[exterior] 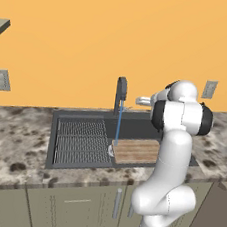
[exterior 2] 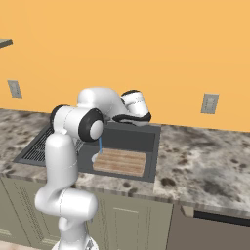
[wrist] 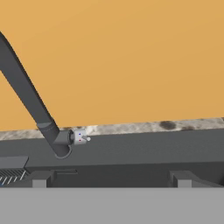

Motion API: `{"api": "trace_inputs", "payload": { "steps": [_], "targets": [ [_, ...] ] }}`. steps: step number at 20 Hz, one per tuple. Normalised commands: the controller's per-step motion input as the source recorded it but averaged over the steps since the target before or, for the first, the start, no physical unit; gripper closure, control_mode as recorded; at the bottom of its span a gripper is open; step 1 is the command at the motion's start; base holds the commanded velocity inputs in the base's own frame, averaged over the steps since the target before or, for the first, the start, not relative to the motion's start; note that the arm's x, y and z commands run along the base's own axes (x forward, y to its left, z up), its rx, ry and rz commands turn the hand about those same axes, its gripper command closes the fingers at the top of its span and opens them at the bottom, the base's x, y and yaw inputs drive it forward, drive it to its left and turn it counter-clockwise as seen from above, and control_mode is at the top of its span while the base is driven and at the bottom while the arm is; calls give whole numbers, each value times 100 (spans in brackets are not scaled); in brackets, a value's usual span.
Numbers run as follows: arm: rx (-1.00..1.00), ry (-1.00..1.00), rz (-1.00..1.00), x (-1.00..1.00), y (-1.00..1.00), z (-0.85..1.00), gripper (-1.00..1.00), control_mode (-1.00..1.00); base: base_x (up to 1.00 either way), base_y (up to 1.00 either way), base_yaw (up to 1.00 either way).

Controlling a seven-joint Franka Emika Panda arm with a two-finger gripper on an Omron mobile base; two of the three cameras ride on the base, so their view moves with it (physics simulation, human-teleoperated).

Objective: Turn on the sink faucet with hot water and rinse the cutting board for ten seconds, then turn off the faucet. Push the cutting board to reach the water if necessary.

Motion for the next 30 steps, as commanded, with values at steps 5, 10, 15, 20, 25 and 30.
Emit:
{"api": "trace_inputs", "payload": {
  "steps": [5,10,15,20,25,30],
  "targets": [
    [0,0,0,0,0,0,-100,-100,0,0,0],
    [0,0,0,0,0,0,-100,-100,0,0,0],
    [0,0,0,0,0,0,-100,-100,0,0,0],
    [0,0,0,0,0,0,-100,-100,0,0,0],
    [0,0,0,0,0,0,-100,-100,0,0,0],
    [0,0,0,0,0,0,-100,-100,0,0,0]
  ]
}}
